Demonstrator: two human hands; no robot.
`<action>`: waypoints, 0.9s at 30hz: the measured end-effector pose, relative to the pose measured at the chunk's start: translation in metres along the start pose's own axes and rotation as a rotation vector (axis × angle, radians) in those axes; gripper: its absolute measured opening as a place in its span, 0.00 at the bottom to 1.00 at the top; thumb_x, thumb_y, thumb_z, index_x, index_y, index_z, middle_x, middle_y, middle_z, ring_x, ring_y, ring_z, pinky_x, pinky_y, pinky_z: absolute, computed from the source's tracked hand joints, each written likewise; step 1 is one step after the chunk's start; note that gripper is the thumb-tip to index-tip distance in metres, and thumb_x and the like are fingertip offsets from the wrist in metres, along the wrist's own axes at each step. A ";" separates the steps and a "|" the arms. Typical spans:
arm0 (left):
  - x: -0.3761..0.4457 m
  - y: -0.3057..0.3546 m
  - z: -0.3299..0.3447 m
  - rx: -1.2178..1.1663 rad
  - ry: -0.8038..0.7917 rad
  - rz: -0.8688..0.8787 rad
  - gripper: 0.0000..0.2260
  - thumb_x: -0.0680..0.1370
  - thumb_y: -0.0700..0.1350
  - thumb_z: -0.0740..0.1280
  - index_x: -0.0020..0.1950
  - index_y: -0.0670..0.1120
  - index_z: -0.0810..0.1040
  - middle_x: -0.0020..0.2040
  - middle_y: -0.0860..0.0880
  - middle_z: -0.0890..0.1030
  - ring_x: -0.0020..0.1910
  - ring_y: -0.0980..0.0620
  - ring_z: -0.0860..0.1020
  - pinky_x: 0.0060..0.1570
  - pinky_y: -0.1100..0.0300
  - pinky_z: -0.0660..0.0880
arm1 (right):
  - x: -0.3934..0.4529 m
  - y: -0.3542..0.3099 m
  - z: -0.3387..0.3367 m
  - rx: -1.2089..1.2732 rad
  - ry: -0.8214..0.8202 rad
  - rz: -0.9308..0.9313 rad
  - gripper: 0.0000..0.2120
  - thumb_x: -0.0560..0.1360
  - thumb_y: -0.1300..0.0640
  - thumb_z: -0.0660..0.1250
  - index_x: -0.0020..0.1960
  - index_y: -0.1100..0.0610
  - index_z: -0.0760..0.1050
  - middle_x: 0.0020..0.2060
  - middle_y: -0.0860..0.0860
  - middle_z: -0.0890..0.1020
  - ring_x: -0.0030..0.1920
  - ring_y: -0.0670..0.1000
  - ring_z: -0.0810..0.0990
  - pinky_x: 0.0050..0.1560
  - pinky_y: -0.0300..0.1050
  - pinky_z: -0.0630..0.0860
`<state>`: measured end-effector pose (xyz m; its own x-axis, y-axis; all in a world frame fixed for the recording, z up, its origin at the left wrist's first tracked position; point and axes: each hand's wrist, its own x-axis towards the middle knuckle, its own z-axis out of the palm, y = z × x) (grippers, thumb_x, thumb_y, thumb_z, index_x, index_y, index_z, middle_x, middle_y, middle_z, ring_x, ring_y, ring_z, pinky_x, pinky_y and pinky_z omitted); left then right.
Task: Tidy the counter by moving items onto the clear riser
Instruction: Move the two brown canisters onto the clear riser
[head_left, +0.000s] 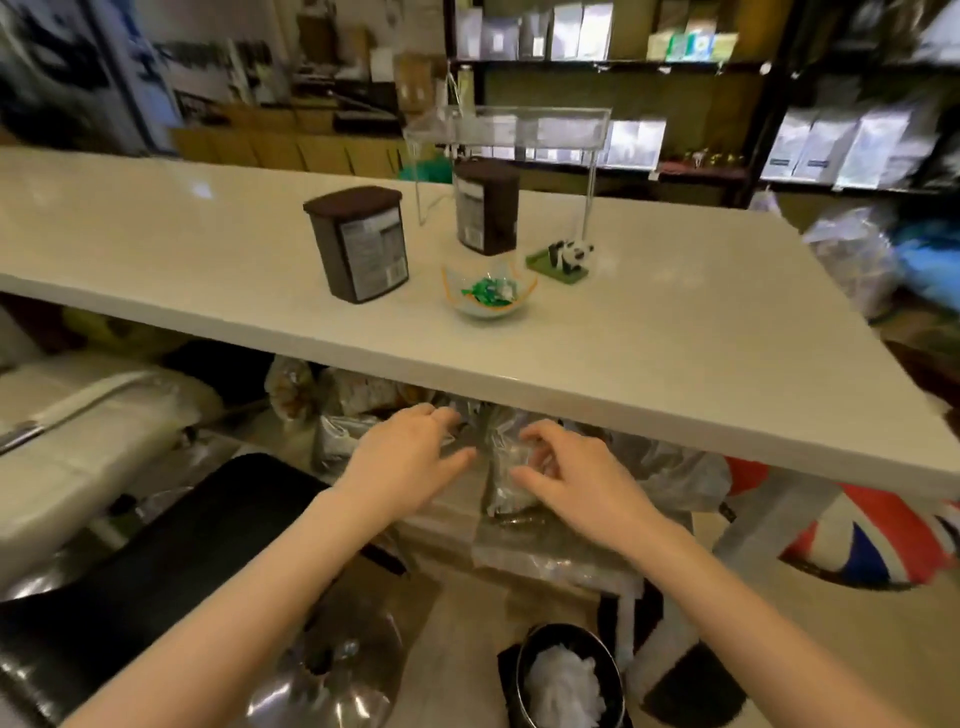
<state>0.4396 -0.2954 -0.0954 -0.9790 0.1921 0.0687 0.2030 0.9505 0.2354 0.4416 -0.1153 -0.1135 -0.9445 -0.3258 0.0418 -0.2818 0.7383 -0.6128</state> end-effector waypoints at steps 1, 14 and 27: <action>0.001 0.000 -0.015 -0.018 0.029 -0.009 0.21 0.76 0.56 0.61 0.66 0.49 0.69 0.63 0.48 0.76 0.62 0.49 0.73 0.58 0.52 0.73 | 0.004 -0.009 -0.008 0.000 0.028 -0.024 0.19 0.73 0.47 0.63 0.62 0.52 0.68 0.48 0.49 0.79 0.48 0.50 0.78 0.51 0.51 0.77; 0.043 -0.043 -0.111 -0.190 0.392 -0.156 0.25 0.75 0.54 0.64 0.69 0.47 0.65 0.64 0.48 0.75 0.61 0.50 0.73 0.58 0.54 0.73 | 0.112 -0.087 -0.077 0.068 0.156 -0.152 0.18 0.73 0.52 0.66 0.61 0.54 0.69 0.47 0.50 0.78 0.47 0.50 0.77 0.50 0.46 0.74; 0.131 -0.121 -0.100 -0.604 0.270 -0.458 0.39 0.69 0.47 0.73 0.74 0.43 0.57 0.72 0.43 0.66 0.68 0.45 0.68 0.65 0.50 0.69 | 0.267 -0.099 -0.070 0.153 -0.173 -0.092 0.31 0.70 0.56 0.69 0.69 0.58 0.62 0.63 0.58 0.74 0.61 0.56 0.74 0.60 0.49 0.71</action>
<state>0.2892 -0.4093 -0.0174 -0.9446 -0.3240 0.0520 -0.1663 0.6093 0.7753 0.2058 -0.2343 0.0136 -0.8693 -0.4936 -0.0250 -0.3238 0.6070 -0.7258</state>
